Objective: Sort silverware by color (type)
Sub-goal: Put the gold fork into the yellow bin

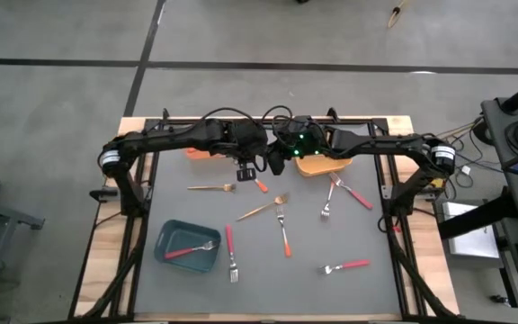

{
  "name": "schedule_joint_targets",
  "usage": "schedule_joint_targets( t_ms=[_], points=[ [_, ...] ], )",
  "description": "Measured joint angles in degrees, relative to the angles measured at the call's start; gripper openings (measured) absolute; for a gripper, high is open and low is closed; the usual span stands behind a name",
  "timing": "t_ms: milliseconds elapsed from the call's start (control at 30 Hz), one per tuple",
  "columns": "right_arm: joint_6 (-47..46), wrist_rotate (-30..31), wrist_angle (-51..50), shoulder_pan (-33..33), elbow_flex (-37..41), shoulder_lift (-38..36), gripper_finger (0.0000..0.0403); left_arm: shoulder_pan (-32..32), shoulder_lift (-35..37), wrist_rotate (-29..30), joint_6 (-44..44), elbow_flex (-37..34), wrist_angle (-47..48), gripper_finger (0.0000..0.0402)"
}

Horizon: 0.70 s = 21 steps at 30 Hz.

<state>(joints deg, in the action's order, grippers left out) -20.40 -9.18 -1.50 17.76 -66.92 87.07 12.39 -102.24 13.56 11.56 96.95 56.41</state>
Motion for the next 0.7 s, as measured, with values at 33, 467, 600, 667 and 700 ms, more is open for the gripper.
schedule_joint_targets(
  t_ms=[33,467,600,667,700],
  points=[
    [0.1,0.3,0.0,0.0,0.0,0.0,0.0092,0.0,0.0,0.0,0.0,0.0,0.0,0.0],
    [1.7,0.2,-0.5,0.5,0.0,-0.2,0.0015,0.1,0.0,0.0,1.1,0.0,-0.5,0.0019],
    [1.6,0.1,-2.7,1.3,0.0,-0.7,0.0014,0.1,0.0,0.1,1.9,0.0,-1.0,0.0029],
    [1.4,0.1,-3.9,1.9,0.0,-1.1,0.0014,0.1,0.0,0.2,3.1,0.0,-1.3,0.0033],
    [1.3,0.1,-4.6,2.3,0.0,-1.3,0.0013,0.1,0.0,0.3,3.9,0.0,-1.4,0.0036]
  ],
)
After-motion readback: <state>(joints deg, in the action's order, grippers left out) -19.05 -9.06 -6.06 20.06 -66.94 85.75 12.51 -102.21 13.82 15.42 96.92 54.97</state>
